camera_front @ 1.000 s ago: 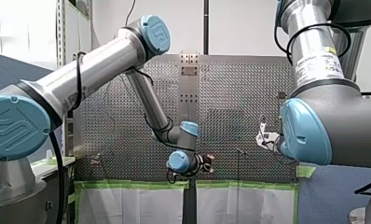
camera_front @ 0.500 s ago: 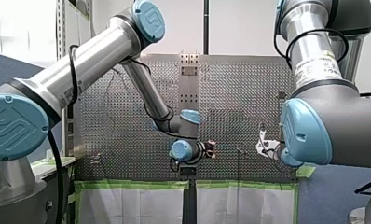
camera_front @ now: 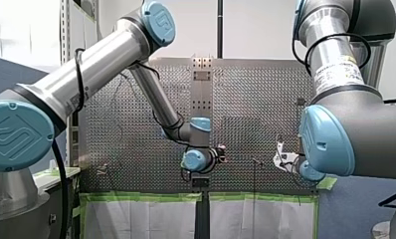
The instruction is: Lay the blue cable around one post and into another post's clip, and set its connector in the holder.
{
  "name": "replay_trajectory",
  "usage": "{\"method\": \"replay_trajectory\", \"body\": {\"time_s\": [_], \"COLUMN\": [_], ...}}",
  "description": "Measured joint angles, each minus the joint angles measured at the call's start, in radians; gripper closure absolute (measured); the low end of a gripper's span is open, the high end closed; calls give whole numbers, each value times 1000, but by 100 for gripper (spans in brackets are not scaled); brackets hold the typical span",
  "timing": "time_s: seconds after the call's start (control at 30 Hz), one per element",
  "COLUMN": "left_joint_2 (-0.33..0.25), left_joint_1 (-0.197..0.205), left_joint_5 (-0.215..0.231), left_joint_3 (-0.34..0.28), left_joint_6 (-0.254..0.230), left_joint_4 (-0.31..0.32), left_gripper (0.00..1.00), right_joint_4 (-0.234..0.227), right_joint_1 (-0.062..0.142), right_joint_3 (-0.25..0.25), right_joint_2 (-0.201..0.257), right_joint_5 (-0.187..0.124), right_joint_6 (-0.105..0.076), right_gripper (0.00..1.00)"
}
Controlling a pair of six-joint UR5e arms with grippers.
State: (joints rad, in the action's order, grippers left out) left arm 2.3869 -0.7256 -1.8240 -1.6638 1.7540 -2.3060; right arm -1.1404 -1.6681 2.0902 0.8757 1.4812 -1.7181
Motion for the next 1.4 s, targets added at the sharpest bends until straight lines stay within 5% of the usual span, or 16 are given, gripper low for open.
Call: {"method": "replay_trajectory", "body": {"time_s": [0.67,1.27,1.3,1.33,1.37,1.4], "left_joint_2": [6,70,70,70,70,70], "left_joint_1": [6,26,26,25,25,23], "left_joint_5": [32,-11,-12,-13,-14,-18], "left_joint_3": [9,156,157,157,156,155], "left_joint_6": [10,57,58,57,57,53], "left_joint_4": [-42,-85,-86,-87,-88,-89], "left_gripper": [0,0,8,49,49,72], "right_joint_4": [-7,-13,-16,-17,-18,-18], "right_joint_1": [0,1,2,3,3,4], "right_joint_3": [0,-1,-1,-3,-5,-9], "right_joint_2": [0,0,0,0,0,-1], "right_joint_5": [-1,-5,-5,-5,-6,-6], "right_joint_6": [-13,-17,-17,-17,-17,-17], "right_gripper": [93,93,93,93,93,93]}}
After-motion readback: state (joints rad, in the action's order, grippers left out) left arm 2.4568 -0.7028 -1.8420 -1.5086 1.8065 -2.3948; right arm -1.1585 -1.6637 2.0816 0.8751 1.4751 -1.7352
